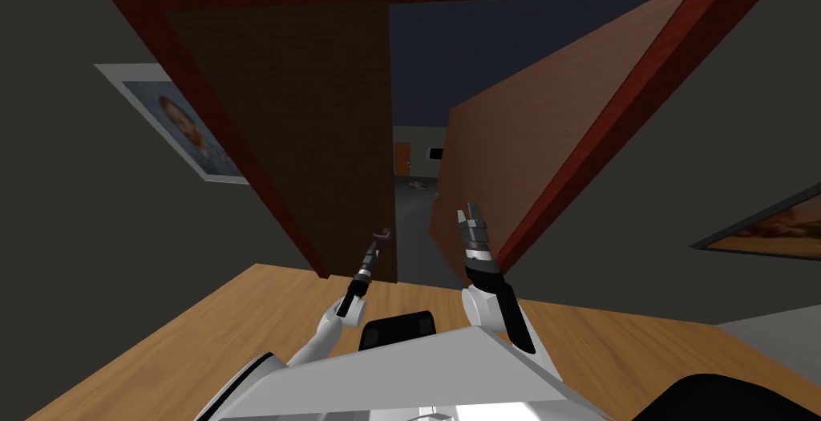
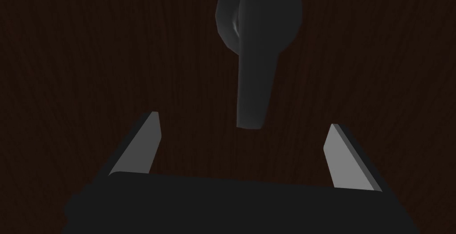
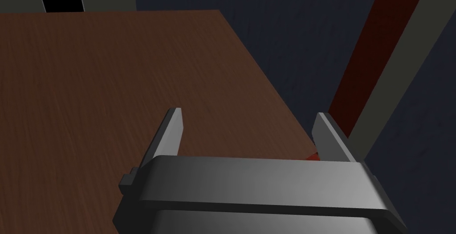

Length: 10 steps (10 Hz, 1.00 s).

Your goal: Push the door open

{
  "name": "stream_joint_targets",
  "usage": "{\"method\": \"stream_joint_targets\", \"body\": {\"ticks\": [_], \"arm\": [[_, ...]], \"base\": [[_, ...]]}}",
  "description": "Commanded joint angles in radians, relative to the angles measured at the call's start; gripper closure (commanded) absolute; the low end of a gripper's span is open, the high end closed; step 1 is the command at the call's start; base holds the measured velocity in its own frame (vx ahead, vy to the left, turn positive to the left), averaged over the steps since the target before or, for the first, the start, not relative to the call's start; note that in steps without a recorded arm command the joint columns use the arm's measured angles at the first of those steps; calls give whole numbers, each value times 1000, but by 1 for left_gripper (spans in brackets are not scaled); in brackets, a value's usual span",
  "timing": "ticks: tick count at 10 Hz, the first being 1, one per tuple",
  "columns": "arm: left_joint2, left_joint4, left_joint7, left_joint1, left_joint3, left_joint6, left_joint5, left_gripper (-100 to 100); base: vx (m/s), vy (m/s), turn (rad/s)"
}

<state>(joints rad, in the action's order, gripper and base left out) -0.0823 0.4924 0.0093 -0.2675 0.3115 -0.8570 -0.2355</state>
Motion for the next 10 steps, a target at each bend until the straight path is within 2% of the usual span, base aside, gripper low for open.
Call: {"method": "stream_joint_targets", "body": {"ticks": [1,5,6,10], "arm": [[1,-1,-3,2,-4,-2,-1,-100],[3,-5,-5,3,-9,-6,-3,-100],[3,-5,-5,3,-9,-6,-3,100],[3,-5,-5,3,-9,-6,-3,100]], "base": [[204,-47,-45],[177,-30,-20],[-11,0,5],[-11,5,-6]]}}
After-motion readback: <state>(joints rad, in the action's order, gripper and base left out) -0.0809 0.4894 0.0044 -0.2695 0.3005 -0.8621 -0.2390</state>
